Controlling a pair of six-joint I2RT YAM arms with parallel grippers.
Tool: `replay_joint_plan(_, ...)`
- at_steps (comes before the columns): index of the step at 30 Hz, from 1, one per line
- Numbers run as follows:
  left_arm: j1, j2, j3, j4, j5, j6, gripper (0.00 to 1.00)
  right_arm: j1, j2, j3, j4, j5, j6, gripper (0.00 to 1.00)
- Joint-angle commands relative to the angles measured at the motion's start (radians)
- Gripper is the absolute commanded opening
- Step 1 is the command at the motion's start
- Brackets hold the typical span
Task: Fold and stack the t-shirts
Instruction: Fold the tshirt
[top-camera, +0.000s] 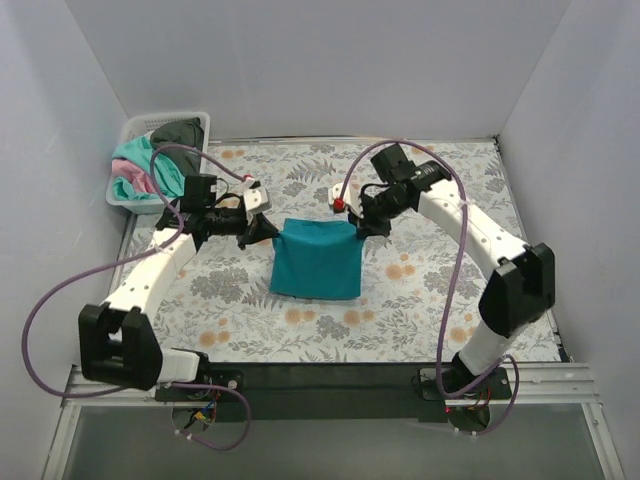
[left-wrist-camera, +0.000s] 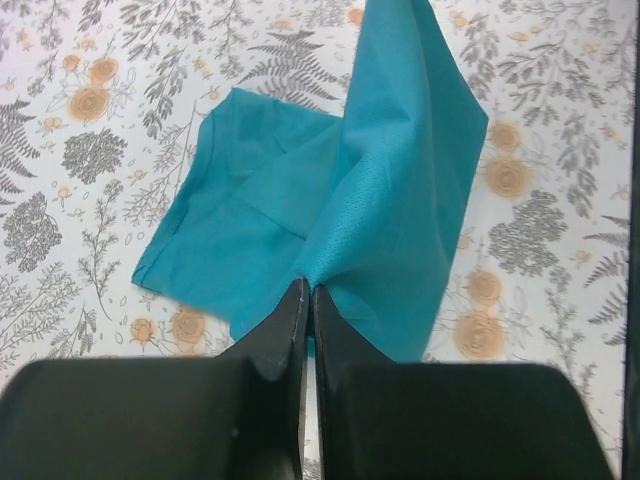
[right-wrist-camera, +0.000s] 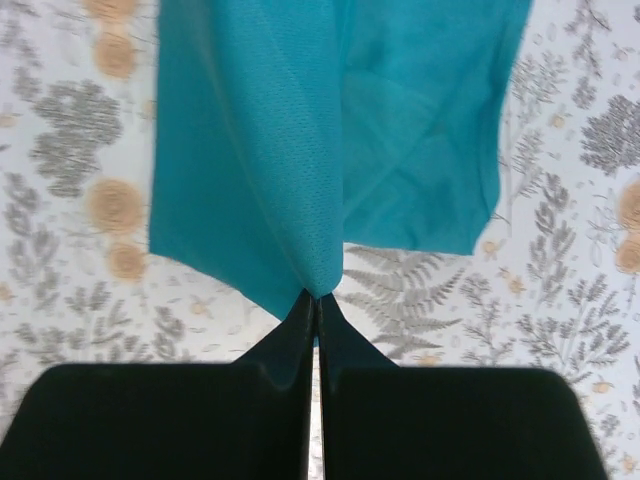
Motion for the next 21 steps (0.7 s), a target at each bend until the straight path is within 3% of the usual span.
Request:
replay_joint_plan(1, 0.023, 0.097, 0.073, 0.083, 0.024, -0.003, 0.0, -0.062, 0.132, 0.131, -0.025, -0.035, -0.101, 0.01)
replay_joint_plan(5, 0.041, 0.316, 0.168, 0.181, 0.018, -0.077, 0.0, -0.098, 0.29, 0.251, -0.03, -0.052, -0.127, 0.01)
replay_joint_plan(12, 0.061, 0.646, 0.377, 0.215, -0.011, -0.131, 0.0, -0.152, 0.588, 0.49, -0.028, -0.047, -0.124, 0.01)
replay_joint_plan(18, 0.078, 0.792, 0.465, 0.247, -0.034, -0.184, 0.0, -0.166, 0.72, 0.621, -0.014, -0.009, -0.103, 0.01)
replay_joint_plan(20, 0.079, 0.813, 0.465, 0.261, -0.046, -0.203, 0.02, -0.168, 0.735, 0.637, 0.01, 0.005, -0.074, 0.09)
replay_joint_plan(21, 0.082, 0.817, 0.468, 0.269, -0.052, -0.212, 0.04, -0.169, 0.735, 0.642, 0.016, 0.007, -0.042, 0.2)
